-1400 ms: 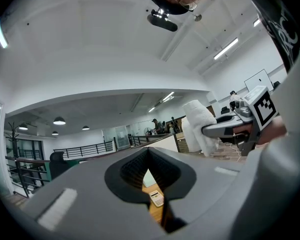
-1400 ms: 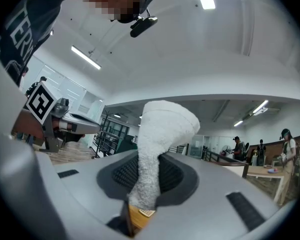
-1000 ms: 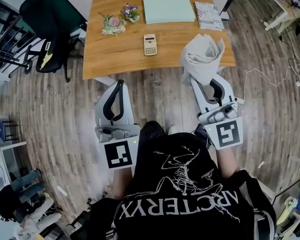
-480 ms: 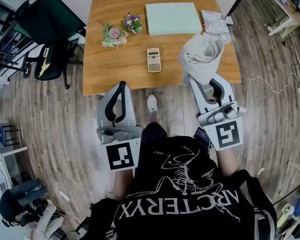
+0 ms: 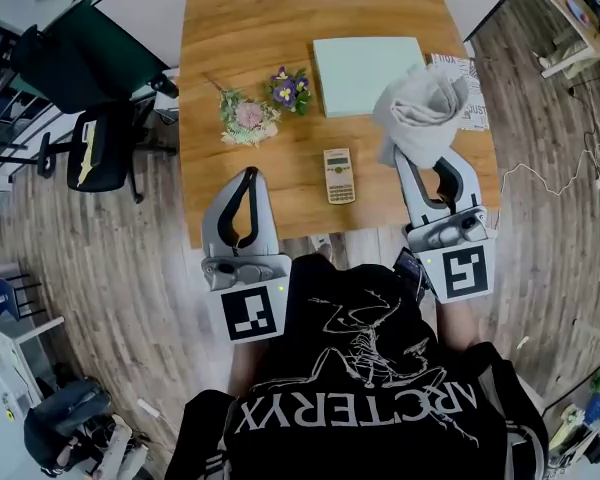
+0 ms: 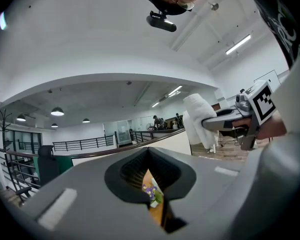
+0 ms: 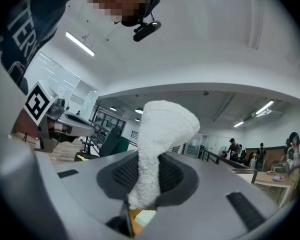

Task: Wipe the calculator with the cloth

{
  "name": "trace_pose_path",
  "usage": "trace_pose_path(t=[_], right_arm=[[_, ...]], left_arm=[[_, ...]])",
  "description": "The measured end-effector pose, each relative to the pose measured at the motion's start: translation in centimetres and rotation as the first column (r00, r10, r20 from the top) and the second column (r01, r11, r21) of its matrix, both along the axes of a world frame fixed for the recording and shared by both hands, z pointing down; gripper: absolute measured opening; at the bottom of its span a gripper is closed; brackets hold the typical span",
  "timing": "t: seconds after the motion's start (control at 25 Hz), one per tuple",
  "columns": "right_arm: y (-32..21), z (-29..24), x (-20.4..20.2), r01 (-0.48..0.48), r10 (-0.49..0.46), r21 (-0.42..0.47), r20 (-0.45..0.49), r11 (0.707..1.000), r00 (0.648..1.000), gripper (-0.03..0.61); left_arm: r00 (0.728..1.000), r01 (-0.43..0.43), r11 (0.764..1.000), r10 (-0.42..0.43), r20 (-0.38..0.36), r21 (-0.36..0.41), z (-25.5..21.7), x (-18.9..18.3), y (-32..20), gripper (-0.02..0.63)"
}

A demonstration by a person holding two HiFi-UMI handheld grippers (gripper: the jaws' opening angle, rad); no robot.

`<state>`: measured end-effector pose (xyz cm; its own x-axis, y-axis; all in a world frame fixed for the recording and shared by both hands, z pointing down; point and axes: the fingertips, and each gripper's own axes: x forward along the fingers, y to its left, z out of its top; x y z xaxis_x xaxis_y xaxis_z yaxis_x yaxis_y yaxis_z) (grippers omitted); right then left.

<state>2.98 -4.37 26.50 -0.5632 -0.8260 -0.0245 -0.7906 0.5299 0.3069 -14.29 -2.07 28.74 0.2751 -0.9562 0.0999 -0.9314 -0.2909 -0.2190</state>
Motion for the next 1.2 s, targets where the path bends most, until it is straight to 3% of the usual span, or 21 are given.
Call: trace_pose_path(t=[0.24, 0.64, 0.84, 0.96, 1.04, 1.12, 1.2], right_arm=[[-3.6, -0.2, -1.5, -0.011, 0.011, -0.013, -0.014, 1.0, 1.0, 0.089], [-6.1, 0.6, 0.3, 0.017, -0.017, -0.026, -0.004, 1.0, 1.0, 0.089], [-7.0, 4.9, 0.3, 0.098, -0.08, -0.181, 0.102, 0.979, 0.992, 0.089], [-7.4, 9.6, -0.7, 0.198, -0.142, -0.322, 0.188, 0.926, 0.972, 0.089], [-7.6, 13.3, -1.8, 0.289, -0.183, -0.424, 0.275, 0.858, 0.944, 0.089], [-7.6, 17.9, -3.3, 0.378, -0.206, -0.54, 0.353, 0.752, 0.913, 0.089], [-7.1, 22.7, -5.2, 0.436, -0.215, -0.656, 0.393, 0.615, 0.894, 0.089]], left_arm=[[0.999, -0.032, 0.999, 0.032, -0.005, -0.019, 0.3, -1.0, -4.5, 0.009], [1.0, -0.026, 1.0, 0.026, -0.008, 0.001, 0.3, 0.9, -6.8, 0.009], [1.0, 0.008, 1.0, -0.008, 0.001, -0.004, 0.4, 1.5, -6.6, 0.009], [0.999, 0.033, 0.999, -0.033, 0.016, -0.014, 0.6, 1.3, -6.1, 0.009], [0.998, 0.052, 0.998, -0.052, 0.026, -0.017, 0.7, 1.0, -5.8, 0.009], [0.997, 0.073, 0.997, -0.072, 0.031, -0.023, 0.8, 0.7, -5.4, 0.009], [0.995, 0.093, 0.995, -0.092, 0.034, -0.028, 0.9, 0.3, -5.0, 0.009]])
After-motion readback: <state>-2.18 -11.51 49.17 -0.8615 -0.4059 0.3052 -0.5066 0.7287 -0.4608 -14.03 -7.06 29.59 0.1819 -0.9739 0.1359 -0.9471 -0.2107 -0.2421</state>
